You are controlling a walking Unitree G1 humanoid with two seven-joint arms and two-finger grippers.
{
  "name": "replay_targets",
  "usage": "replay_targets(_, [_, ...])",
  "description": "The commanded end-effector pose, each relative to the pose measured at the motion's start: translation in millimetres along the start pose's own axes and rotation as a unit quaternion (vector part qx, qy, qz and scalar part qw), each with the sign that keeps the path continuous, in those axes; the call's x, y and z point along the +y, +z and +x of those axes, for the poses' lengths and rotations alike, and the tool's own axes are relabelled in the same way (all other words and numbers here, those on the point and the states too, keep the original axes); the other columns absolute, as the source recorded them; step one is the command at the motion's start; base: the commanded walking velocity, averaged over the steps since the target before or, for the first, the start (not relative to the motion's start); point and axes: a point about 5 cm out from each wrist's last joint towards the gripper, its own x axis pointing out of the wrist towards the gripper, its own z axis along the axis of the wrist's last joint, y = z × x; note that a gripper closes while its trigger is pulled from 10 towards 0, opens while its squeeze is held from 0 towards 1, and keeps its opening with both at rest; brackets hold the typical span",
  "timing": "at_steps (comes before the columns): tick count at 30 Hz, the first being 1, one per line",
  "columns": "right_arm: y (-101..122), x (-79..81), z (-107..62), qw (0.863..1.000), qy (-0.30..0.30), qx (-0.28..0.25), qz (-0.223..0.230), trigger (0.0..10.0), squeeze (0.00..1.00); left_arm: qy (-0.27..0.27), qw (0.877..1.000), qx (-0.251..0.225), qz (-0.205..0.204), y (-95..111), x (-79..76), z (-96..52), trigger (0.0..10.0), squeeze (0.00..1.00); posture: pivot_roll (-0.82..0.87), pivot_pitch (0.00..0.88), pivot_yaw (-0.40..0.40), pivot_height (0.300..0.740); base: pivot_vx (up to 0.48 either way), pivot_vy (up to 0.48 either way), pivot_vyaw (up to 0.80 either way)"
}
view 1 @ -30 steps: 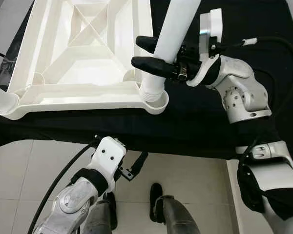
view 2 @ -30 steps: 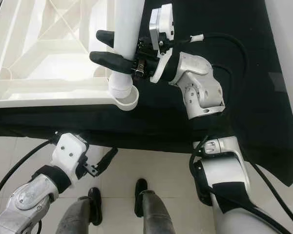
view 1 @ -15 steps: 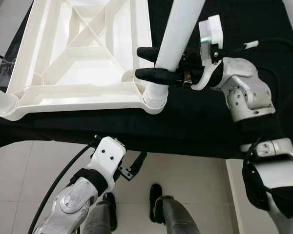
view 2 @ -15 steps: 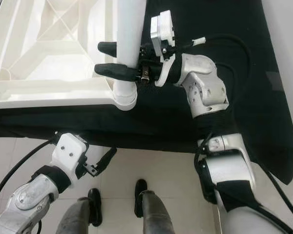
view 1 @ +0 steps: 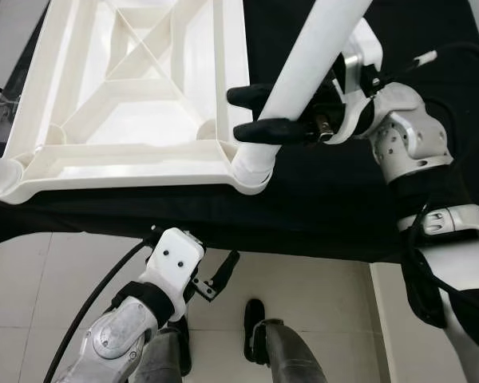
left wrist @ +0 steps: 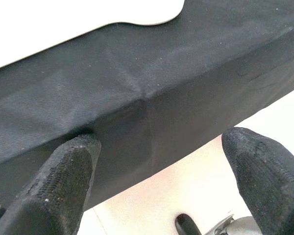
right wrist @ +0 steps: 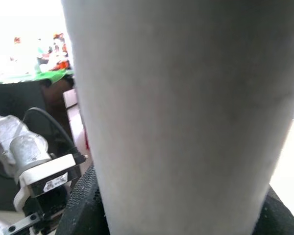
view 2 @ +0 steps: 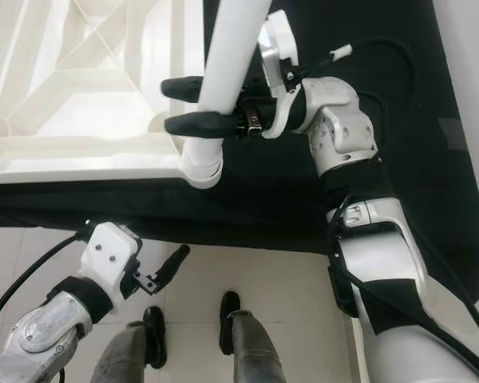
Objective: Building children table
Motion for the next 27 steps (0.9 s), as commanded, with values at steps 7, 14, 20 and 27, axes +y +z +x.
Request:
replay_targets(7, [-23,2.4,9.9,0.998,0.039,0.041,0.035,10.0,0.0,0.002,1.0,0.024,-0.005,-4,-5.1,-10.7,10.0,0.0,0.15,0.527,-0.063,0.74,0.0,0.0,0.0])
replay_targets(14, [-15,4.5,11.5,0.995,0.067,0.066,0.031,10.0,0.0,0.001,1.0,0.028,-0.006,-2,-5.8,-15.0,10.0,0.0,0.16,0.537,-0.062,0.74,0.0,0.0,0.0])
replay_targets(20, [-16,6.0,21.7,0.989,0.099,0.114,-0.002,10.0,0.0,0.003,1.0,0.03,-0.006,-1,-7.3,-15.9,10.0,0.0,0.16,0.538,-0.065,0.74,0.0,0.0,0.0])
replay_targets(27, [-18,10.6,31.8,0.979,0.135,0.15,-0.021,10.0,0.0,0.002,1.0,0.029,-0.009,0,-9.2,-14.2,10.0,0.0,0.15,0.531,-0.073,0.74,0.0,0.0,0.0])
